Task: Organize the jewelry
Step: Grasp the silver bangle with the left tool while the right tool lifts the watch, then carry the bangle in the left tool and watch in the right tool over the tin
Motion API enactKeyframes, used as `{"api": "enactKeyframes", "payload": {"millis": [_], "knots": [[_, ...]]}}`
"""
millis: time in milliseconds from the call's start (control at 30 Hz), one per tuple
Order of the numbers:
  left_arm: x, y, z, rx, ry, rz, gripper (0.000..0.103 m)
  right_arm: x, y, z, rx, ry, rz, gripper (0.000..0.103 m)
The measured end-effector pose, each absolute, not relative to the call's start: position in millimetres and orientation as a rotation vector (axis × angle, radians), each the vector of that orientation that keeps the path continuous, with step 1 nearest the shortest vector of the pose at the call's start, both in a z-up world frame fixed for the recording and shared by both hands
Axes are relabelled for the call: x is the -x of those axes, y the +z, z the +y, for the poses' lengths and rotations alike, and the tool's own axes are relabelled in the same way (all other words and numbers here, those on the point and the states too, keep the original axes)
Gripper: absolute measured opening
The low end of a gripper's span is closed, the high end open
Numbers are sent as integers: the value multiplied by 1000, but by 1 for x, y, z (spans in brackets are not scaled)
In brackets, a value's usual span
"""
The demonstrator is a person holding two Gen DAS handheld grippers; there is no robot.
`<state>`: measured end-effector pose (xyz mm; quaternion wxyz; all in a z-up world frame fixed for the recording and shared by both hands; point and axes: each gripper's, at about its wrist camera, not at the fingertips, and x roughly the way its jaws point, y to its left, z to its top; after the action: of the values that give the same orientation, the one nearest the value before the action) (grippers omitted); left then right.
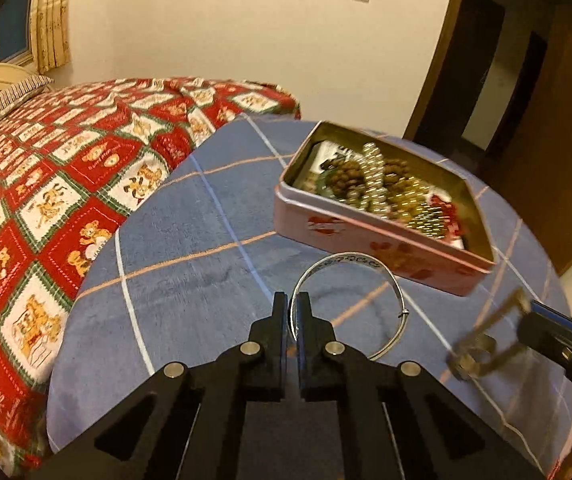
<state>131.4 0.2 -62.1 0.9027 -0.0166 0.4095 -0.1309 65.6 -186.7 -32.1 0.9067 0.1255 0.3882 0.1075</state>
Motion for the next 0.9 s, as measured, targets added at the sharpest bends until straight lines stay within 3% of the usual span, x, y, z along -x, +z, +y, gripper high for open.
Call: {"api": "enactKeyframes", "payload": {"millis": [900], "knots": [[-124, 7, 2, 17, -320, 652, 2, -97, 11, -185, -156, 107, 696, 36]]}}
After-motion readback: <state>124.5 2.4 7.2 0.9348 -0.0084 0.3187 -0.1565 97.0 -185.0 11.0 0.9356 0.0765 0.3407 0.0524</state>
